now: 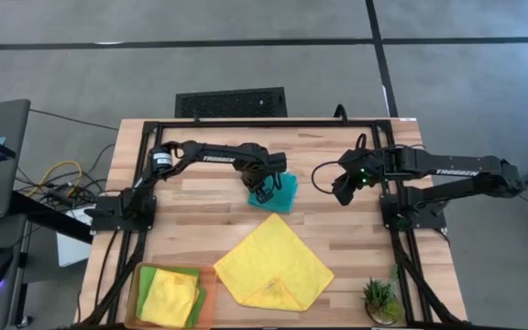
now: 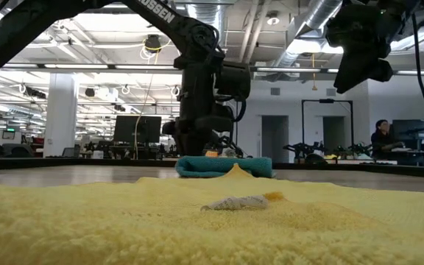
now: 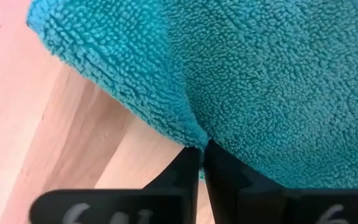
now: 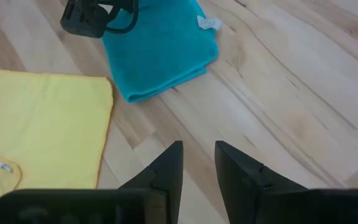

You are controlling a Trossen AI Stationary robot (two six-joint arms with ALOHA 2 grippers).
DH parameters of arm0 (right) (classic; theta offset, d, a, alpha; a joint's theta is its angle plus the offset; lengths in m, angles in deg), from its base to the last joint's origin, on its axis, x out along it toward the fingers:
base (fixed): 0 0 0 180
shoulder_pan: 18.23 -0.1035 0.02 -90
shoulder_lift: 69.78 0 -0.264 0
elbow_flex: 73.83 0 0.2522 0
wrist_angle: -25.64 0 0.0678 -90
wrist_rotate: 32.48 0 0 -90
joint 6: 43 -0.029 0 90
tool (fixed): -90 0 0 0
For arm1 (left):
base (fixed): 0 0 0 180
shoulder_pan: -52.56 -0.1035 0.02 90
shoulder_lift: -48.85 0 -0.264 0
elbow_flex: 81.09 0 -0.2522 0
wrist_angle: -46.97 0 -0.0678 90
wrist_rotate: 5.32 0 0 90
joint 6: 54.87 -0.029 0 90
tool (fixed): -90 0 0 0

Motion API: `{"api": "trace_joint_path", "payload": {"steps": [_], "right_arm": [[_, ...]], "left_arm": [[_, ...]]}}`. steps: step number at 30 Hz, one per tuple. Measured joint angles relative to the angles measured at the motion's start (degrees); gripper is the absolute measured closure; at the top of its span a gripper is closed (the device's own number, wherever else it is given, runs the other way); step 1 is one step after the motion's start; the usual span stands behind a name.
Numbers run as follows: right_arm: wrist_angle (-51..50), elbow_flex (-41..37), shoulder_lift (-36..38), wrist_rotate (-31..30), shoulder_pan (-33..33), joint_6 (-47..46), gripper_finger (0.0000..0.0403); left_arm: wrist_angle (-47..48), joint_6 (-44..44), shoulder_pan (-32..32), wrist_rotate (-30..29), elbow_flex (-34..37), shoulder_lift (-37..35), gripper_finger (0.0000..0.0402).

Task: Fold microfiber towels
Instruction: Put the blue microfiber towel into the bin

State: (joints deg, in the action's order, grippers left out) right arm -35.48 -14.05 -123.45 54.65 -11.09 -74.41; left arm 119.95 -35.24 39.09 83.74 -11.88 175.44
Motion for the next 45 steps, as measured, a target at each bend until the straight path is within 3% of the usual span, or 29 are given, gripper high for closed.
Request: {"api": "trace_joint_path", "payload": {"steps": [11, 15, 20, 24, 32, 35, 45], "right_arm": [[-0.07, 0.0, 0.0, -0.07, 0.02, -0.01, 0.0287], [-0.08, 0.0, 0.0, -0.07, 0.02, -0.01, 0.0287], [-0.11, 0.0, 0.0, -0.15, 0.02, -0.01, 0.0287], [-0.13, 0.0, 0.0, -0.17, 0.02, 0.01, 0.0287], [-0.15, 0.0, 0.0, -0.17, 0.09, 0.07, 0.0287], [-0.18, 0.0, 0.02, -0.15, 0.07, 0.37, 0.0287], [-0.24, 0.0, 0.02, 0.0, 0.07, 0.41, 0.0287]], "left_arm": [[0.27, 3.45, -0.79, 1.87, -0.02, 0.0, 0.0292], [2.76, 3.26, -1.65, 2.64, -0.02, -1.41, 0.0274], [4.09, 4.02, -2.13, 4.52, -0.02, -5.35, 0.0269], [-0.8, 2.56, -0.97, 5.37, -0.11, -7.14, 0.0269], [-11.27, 2.49, 2.41, 5.25, -0.11, -5.13, 0.027], [-12.29, 2.54, 2.93, 3.18, -0.09, -3.82, 0.027], [-12.34, 4.73, 2.92, 4.15, -0.17, -4.57, 0.027]]}}
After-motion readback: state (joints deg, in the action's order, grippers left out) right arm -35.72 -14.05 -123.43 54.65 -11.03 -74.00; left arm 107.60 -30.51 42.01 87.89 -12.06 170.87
